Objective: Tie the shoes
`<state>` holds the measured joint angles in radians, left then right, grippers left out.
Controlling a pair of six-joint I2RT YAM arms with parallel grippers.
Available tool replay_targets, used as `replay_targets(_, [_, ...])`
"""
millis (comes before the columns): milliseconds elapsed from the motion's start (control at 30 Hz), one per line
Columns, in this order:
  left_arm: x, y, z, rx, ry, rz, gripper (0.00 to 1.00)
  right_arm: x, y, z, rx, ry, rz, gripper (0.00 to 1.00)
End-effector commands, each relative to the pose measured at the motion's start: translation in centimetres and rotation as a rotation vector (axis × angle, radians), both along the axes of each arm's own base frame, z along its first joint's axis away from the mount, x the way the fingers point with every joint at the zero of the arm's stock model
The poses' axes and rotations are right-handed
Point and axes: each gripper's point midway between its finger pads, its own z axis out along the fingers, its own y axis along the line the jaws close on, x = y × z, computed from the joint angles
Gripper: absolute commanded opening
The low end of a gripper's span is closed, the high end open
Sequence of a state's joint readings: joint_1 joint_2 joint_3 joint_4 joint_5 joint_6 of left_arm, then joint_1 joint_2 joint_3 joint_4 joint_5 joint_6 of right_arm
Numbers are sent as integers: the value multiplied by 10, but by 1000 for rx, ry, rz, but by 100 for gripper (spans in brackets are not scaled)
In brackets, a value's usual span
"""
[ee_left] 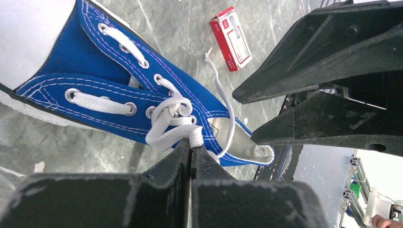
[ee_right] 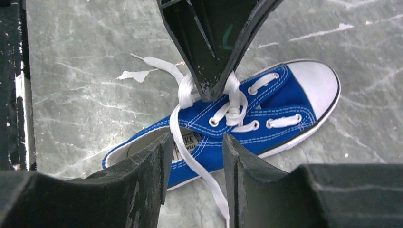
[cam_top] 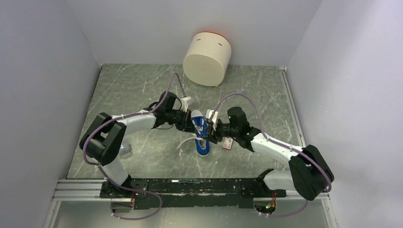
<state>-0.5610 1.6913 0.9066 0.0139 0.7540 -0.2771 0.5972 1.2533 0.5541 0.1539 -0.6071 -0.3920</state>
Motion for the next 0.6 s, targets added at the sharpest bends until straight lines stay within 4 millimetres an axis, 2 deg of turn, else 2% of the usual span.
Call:
replay_targets(0, [7, -3, 14, -39, -18, -7, 5, 3, 17, 12, 62, -93, 83, 45])
replay_targets(133, [8, -1, 14, -40, -17, -10, 5, -1, 24, 5, 47, -64, 125, 41])
replay_targets(367, [13, 4, 14, -44, -10, -7, 5, -7, 23, -4, 30, -70, 127, 38])
replay_targets(567, [10, 7, 12, -54, -6, -22, 5, -7, 28, -12, 6, -22, 130, 25])
